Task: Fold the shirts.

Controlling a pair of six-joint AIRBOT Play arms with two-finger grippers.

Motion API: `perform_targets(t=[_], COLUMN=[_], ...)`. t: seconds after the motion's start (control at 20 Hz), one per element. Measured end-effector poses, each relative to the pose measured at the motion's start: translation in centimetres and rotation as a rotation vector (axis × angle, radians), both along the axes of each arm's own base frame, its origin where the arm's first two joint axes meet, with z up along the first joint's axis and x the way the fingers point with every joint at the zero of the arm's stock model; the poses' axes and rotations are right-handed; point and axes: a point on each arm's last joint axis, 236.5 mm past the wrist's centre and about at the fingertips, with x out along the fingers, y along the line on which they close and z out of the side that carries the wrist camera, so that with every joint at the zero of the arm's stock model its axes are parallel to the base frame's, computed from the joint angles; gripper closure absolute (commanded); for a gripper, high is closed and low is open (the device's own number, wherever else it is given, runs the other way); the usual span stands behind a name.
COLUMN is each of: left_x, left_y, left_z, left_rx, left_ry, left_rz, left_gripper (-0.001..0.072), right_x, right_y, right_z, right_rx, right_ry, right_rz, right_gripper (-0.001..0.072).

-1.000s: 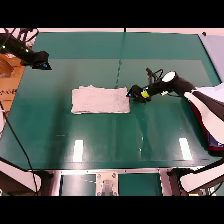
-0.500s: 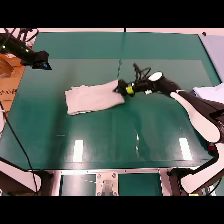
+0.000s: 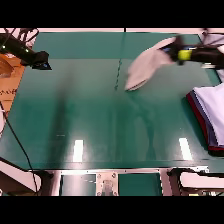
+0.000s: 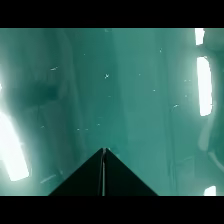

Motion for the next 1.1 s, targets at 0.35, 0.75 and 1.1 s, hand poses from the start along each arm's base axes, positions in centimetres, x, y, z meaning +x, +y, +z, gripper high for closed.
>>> perform_targets(t=[0.35, 0.75, 1.1], left_x=[-0.3, -1.0, -1.9], left_y=[0.0, -0.2, -0.3], left_z=[-0.1, -1.1, -2.3], left_rx=[0.000, -0.007, -0.013], left_ry=[0.011, 0.054, 0.106], left_rz=[-0.004, -0.011, -0.017], left_gripper=[0.0686, 0.0686, 0.0686], right_x=[-6.4, -15.0, -23.5], right_y=[-22.3, -31.0, -31.4], right_z=[2.9, 3.8, -2.6], right_rx=[-0.027, -0.142, -0.172], right_ry=[-0.018, 0.030, 0.413], right_rz=[-0.432, -0.629, -0.736], right_gripper=[0.0702, 0.0703, 0.0702])
